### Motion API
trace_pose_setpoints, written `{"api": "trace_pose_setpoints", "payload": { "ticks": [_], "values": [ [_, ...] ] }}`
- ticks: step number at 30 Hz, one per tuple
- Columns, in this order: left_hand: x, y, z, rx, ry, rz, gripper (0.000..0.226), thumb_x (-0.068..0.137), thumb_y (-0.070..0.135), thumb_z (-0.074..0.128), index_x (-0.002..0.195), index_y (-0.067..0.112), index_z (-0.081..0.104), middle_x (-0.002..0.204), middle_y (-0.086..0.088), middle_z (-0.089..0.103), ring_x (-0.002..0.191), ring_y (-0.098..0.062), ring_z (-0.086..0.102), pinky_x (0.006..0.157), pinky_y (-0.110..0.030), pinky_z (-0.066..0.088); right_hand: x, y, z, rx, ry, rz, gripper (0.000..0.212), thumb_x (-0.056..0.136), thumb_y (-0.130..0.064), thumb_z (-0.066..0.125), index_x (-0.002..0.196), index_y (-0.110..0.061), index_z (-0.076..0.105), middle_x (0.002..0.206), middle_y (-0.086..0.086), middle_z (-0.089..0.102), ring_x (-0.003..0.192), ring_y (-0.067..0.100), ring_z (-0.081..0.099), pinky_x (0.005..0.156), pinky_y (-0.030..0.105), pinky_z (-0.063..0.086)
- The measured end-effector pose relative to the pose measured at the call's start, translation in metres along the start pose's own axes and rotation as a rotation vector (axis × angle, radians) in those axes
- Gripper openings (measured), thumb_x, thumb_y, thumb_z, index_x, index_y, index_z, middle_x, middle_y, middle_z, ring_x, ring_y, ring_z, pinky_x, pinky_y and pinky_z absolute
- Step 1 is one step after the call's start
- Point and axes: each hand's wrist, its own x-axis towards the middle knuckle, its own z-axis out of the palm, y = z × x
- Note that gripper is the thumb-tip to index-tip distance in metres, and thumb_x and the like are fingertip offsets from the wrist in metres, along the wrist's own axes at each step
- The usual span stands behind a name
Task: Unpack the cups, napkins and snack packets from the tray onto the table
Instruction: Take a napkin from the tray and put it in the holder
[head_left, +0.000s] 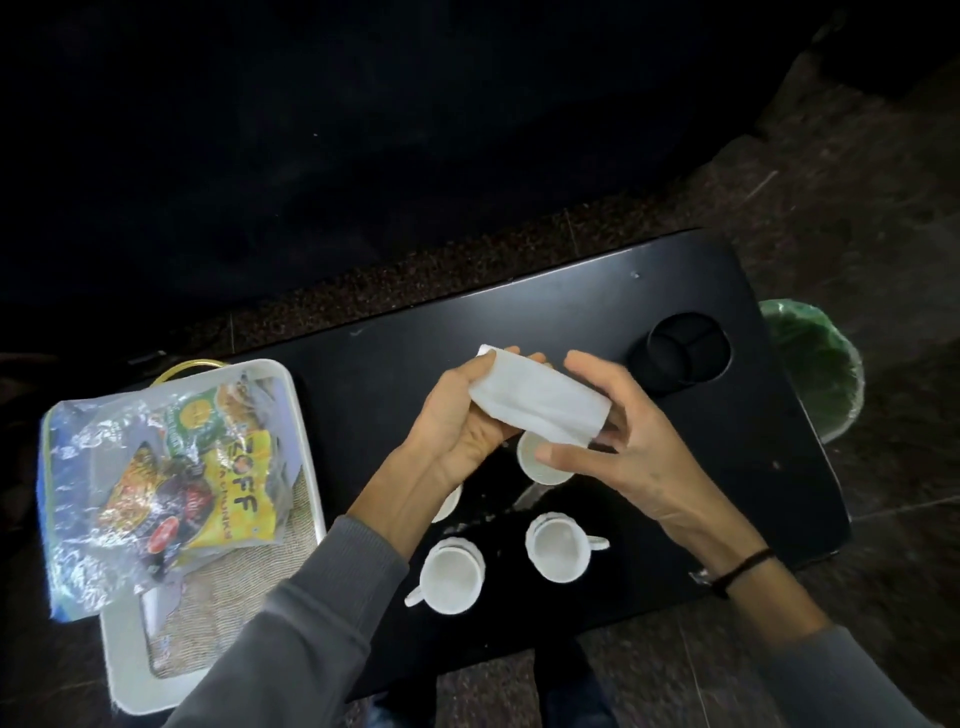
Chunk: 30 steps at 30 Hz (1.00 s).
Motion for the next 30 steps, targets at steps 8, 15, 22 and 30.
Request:
{"api": "trace_pose_setpoints", "payload": {
  "ticks": [8,15,22,30],
  "values": [
    [0.018,-0.012,0.03,-0.104,0.007,-0.05,0.036,0.106,0.015,0.048,0.141,0.018,0.052,0.134,-0.028,0.065,0.111,-0.042,0.07,0.075,-0.058,0.062,0.004,0.01,-0.045,0.353,0.005,0.001,0.055,0.081,-0.014,0.067,0.133,-0.032,0.065,0.138,-0.008,0.067,0.125,0.012,0.065,0.083,0.027,0.06],
    [0.028,-0.024,0.05,0.032,0.003,-0.073,0.023,0.102,0.026,0.058,0.118,0.012,0.066,0.106,-0.019,0.078,0.101,-0.036,0.075,0.084,-0.058,0.061,0.01,0.024,-0.058,0.302,0.23,0.039,0.027,0.096,-0.011,0.071,0.118,-0.025,0.073,0.119,-0.001,0.076,0.112,0.018,0.073,0.088,0.035,0.063],
    [0.036,-0.041,0.065,0.278,0.117,-0.033,0.047,0.098,0.046,0.059,0.123,0.008,0.07,0.114,-0.013,0.077,0.102,-0.029,0.076,0.073,-0.044,0.065,0.001,0.027,-0.089,0.274,0.46,0.057,0.031,0.091,-0.003,0.074,0.087,-0.032,0.084,0.093,-0.002,0.083,0.091,0.014,0.079,0.082,0.031,0.065],
    [0.044,-0.042,0.1,0.617,0.155,0.102,0.023,0.102,0.025,0.057,0.116,0.013,0.072,0.097,-0.003,0.082,0.078,-0.018,0.079,0.058,-0.026,0.061,-0.002,0.002,-0.147,-0.242,0.612,0.01,0.041,0.086,0.0,0.055,0.093,-0.031,0.08,0.072,-0.018,0.074,0.056,0.002,0.057,0.048,0.005,0.039]
  ]
}}
